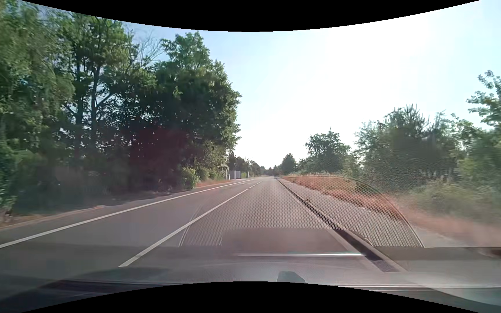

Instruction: Follow the waypoints while adhering to traffic rules and regulations

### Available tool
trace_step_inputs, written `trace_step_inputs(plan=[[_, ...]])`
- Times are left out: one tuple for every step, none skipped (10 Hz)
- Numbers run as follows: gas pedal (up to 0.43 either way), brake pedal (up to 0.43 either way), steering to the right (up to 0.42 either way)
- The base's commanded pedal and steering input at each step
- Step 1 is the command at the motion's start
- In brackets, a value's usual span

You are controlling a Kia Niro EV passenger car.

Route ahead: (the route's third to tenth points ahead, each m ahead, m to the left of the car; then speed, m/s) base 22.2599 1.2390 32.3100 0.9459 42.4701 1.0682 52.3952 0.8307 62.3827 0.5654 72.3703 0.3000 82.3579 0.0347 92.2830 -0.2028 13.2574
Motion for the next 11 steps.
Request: trace_step_inputs(plan=[[0.028,0.000,0.001],[0.028,0.000,0.001],[0.028,0.000,0.000],[0.028,0.000,0.001],[0.028,0.000,0.001],[0.028,0.000,0.000],[0.028,0.000,0.000],[0.028,0.000,-0.002],[0.028,0.000,-0.002],[0.028,0.000,-0.002],[0.028,0.000,-0.002]])
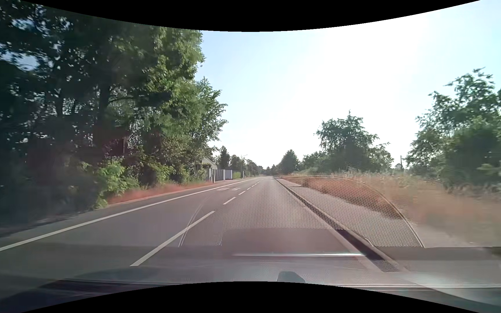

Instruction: Follow the waypoints while adhering to traffic rules and regulations

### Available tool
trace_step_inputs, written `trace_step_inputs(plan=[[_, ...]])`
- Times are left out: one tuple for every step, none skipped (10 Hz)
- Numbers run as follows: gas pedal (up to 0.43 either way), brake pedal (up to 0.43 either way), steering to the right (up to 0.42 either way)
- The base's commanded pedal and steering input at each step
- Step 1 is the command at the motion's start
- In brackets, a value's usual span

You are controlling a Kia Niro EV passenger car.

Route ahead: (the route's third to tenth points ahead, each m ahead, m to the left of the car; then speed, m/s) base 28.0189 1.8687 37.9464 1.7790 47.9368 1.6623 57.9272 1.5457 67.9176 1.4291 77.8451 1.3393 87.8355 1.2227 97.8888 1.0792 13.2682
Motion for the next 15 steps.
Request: trace_step_inputs(plan=[[0.028,0.000,-0.002],[0.028,0.000,-0.002],[0.028,0.000,-0.002],[0.028,0.000,-0.002],[0.028,0.000,-0.002],[0.028,0.000,-0.002],[0.028,0.000,-0.002],[0.028,0.000,-0.002],[0.028,0.000,-0.002],[0.028,0.000,-0.002],[0.028,0.000,-0.002],[0.028,0.000,-0.002],[0.028,0.000,-0.002],[0.028,0.000,-0.002],[0.028,0.000,-0.002]])
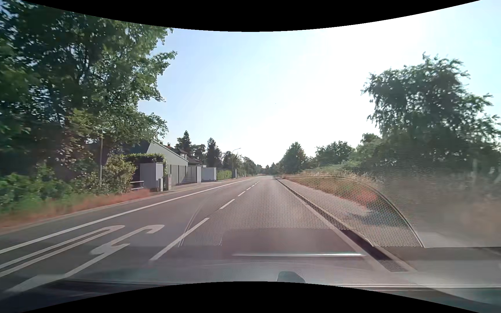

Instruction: Follow the waypoints while adhering to traffic rules and regulations

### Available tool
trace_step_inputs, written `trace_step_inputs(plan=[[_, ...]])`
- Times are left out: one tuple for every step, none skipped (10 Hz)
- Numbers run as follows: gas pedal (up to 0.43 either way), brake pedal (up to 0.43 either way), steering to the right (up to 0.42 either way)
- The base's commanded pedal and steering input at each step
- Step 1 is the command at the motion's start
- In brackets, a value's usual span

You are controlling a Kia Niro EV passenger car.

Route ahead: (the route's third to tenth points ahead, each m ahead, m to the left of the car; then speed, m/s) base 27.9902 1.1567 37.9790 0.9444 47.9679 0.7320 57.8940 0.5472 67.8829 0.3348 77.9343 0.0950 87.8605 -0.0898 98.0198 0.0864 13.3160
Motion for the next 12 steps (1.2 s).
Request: trace_step_inputs(plan=[[0.028,0.000,-0.002],[0.028,0.000,-0.002],[0.028,0.000,-0.002],[0.028,0.000,-0.002],[0.028,0.000,-0.002],[0.028,0.000,-0.003],[0.028,0.000,-0.003],[0.028,0.000,-0.003],[0.028,0.000,-0.003],[0.028,0.000,-0.002],[0.028,0.000,-0.003],[0.028,0.000,-0.003]])
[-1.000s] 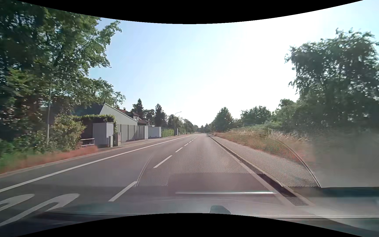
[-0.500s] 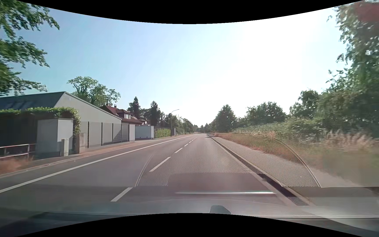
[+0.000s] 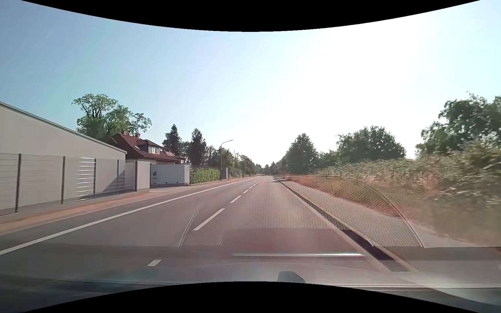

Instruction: Follow the waypoints while adhering to traffic rules and regulations

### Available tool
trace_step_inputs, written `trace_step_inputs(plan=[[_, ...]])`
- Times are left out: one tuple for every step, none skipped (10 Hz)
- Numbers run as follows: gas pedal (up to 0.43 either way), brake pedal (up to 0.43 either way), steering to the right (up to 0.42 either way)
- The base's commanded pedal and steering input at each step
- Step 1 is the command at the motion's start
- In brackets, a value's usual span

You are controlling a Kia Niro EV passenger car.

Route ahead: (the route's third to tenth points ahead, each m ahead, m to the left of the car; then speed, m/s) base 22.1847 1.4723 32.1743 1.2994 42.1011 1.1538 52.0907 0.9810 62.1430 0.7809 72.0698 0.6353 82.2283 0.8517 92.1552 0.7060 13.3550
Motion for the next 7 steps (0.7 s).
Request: trace_step_inputs(plan=[[0.028,0.000,-0.003],[0.028,0.000,-0.003],[0.028,0.000,-0.002],[0.028,0.000,-0.003],[0.028,0.000,-0.002],[0.028,0.000,-0.002],[0.028,0.000,-0.002]])
